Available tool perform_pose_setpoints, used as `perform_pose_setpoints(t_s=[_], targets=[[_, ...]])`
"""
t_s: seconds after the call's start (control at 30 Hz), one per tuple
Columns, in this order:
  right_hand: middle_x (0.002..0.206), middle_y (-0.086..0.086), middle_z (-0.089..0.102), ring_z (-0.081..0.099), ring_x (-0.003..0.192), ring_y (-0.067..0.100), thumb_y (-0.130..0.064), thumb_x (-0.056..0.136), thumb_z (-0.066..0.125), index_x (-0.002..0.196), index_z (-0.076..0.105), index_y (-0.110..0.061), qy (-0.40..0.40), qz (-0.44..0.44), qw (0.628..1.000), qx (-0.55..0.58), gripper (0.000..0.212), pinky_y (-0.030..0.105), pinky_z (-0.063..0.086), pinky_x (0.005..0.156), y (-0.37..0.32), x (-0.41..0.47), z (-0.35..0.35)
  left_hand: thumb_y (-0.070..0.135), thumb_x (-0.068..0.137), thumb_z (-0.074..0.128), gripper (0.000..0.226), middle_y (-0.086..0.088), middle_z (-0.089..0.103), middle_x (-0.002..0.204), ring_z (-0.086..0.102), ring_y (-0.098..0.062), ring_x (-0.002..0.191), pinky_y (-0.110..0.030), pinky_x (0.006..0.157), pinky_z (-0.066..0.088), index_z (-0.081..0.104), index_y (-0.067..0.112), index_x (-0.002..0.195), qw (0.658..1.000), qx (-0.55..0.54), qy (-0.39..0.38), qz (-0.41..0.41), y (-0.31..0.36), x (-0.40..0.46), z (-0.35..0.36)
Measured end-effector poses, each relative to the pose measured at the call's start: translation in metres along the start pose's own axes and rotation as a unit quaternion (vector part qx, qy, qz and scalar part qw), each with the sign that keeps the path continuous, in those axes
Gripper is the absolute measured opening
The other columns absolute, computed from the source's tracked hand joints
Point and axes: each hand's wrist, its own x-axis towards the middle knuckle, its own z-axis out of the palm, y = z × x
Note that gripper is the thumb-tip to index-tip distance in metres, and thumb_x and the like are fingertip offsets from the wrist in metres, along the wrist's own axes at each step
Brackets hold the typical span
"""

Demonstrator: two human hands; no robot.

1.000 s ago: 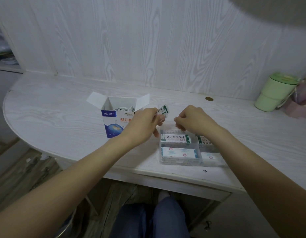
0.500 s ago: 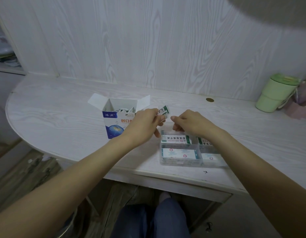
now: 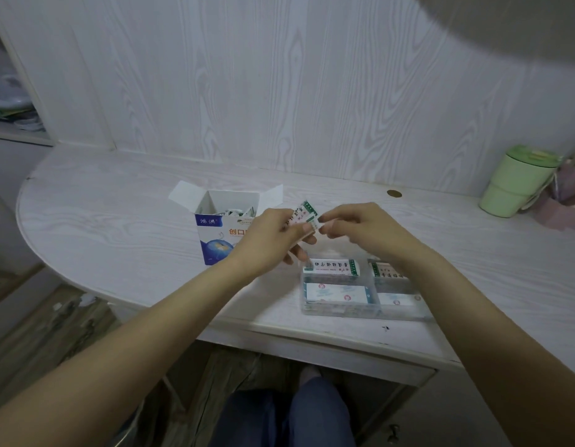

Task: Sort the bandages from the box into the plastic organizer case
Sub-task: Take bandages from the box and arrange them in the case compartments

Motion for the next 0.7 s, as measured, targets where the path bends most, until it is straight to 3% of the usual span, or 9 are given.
perform_pose_setpoints(t_s=[0.07, 0.17, 0.33, 0.5, 0.6, 0.7], targets=[[0.092, 0.002, 0.073, 0.069, 0.087, 0.010, -0.023, 0.088, 0.065, 0.102, 0.070, -0.017, 0.009, 0.003, 0.994, 0.106, 0.016, 0.024, 0.050, 0.080, -0.002, -0.009, -0.003, 0.017, 0.094, 0.056, 0.007, -0.002, 0.072, 0.084, 0.064, -0.008, 0.055, -0.017, 0.046, 0.045, 0.063, 0.014, 0.096, 0.999, -0.053, -0.004, -0.005, 0.003, -0.003, 0.001], [0.083, 0.007, 0.074, 0.070, 0.075, 0.012, -0.020, 0.082, 0.072, 0.097, 0.070, -0.008, 0.022, -0.009, 0.986, 0.166, 0.019, 0.018, 0.051, 0.068, -0.001, -0.015, -0.001, 0.020, 0.092, 0.061, 0.011, 0.003, 0.068, 0.072, 0.060, -0.006, 0.056, -0.017, 0.046, 0.042, 0.065, 0.010, 0.095, 0.994, -0.109, -0.022, 0.003, 0.008, -0.006, 0.004], [0.070, 0.005, 0.073, 0.065, 0.064, 0.008, -0.010, 0.081, 0.072, 0.080, 0.070, -0.008, 0.085, -0.042, 0.978, 0.186, 0.004, 0.015, 0.047, 0.057, -0.004, -0.018, -0.003, 0.024, 0.100, 0.043, 0.027, -0.008, 0.063, 0.069, 0.059, -0.011, 0.059, -0.020, 0.047, 0.043, 0.064, 0.009, 0.097, 0.976, -0.211, -0.010, -0.042, 0.019, -0.011, 0.007], [0.066, 0.000, 0.069, 0.060, 0.058, 0.003, -0.009, 0.080, 0.074, 0.081, 0.070, -0.009, 0.135, -0.075, 0.974, 0.164, 0.004, 0.014, 0.048, 0.056, -0.004, -0.021, 0.002, 0.015, 0.097, 0.050, 0.017, -0.006, 0.072, 0.086, 0.072, -0.017, 0.077, -0.032, 0.063, 0.060, 0.067, 0.013, 0.096, 0.981, -0.192, 0.030, -0.024, 0.024, -0.014, 0.007], [0.073, 0.006, 0.070, 0.062, 0.058, 0.006, -0.008, 0.081, 0.072, 0.092, 0.069, -0.009, 0.134, -0.079, 0.973, 0.171, 0.011, 0.016, 0.050, 0.059, -0.004, -0.024, 0.002, 0.013, 0.090, 0.061, 0.009, -0.010, 0.073, 0.086, 0.072, -0.021, 0.076, -0.037, 0.067, 0.059, 0.069, 0.017, 0.089, 0.980, -0.192, 0.054, -0.025, 0.025, -0.014, 0.006], [0.074, 0.002, 0.069, 0.060, 0.056, 0.004, -0.008, 0.084, 0.069, 0.083, 0.068, -0.007, 0.138, -0.080, 0.972, 0.170, 0.002, 0.013, 0.048, 0.057, -0.005, -0.026, 0.001, 0.016, 0.088, 0.065, 0.006, -0.006, 0.074, 0.082, 0.072, -0.018, 0.075, -0.034, 0.067, 0.059, 0.070, 0.019, 0.088, 0.984, -0.171, 0.054, -0.023, 0.027, -0.013, 0.007]])
